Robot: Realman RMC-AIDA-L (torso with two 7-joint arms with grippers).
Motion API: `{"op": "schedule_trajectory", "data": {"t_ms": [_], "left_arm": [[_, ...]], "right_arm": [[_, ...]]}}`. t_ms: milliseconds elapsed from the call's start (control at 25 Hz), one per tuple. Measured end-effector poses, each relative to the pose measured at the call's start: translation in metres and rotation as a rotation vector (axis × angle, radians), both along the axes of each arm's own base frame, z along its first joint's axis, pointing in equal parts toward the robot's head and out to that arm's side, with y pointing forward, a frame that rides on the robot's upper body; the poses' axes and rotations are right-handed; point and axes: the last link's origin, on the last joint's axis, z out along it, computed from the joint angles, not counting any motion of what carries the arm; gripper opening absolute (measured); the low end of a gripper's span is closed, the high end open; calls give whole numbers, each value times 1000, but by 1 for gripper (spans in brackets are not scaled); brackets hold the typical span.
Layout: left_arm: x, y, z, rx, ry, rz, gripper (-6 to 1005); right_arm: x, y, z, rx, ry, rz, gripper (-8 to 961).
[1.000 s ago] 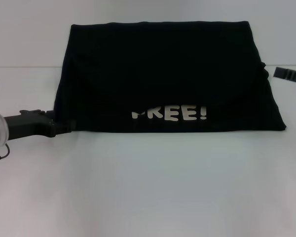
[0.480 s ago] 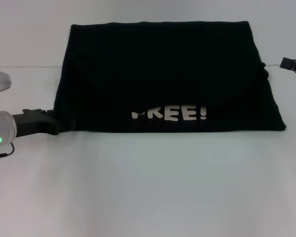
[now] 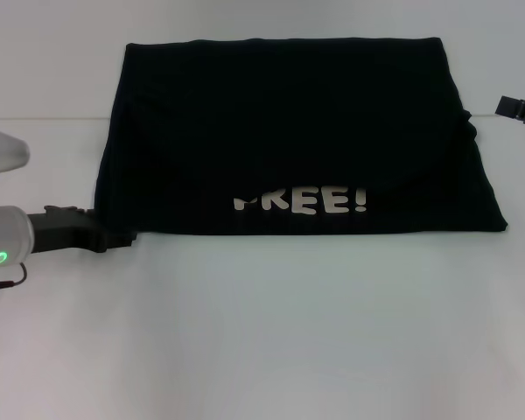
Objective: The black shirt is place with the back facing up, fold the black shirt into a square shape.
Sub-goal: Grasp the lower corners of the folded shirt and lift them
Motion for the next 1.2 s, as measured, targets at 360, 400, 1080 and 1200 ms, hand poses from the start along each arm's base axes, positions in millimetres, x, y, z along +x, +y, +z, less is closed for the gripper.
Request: {"op": "schedule_trajectory", "data": {"t_ms": [360,400,1080,1200], "left_arm": [[4,0,-5,-25,5,-14,738],[5,0,-5,-27,4,-16,738],[1,3,0,-20,40,2,457],[3,4,0,-20,43,-2,314]], "right_arm": [[-1,1,0,1,-2,3,865],[-1,1,0,1,-2,3,865],[0,-1,1,0,0,4,864],[0,-1,1,0,1,4,864]]}}
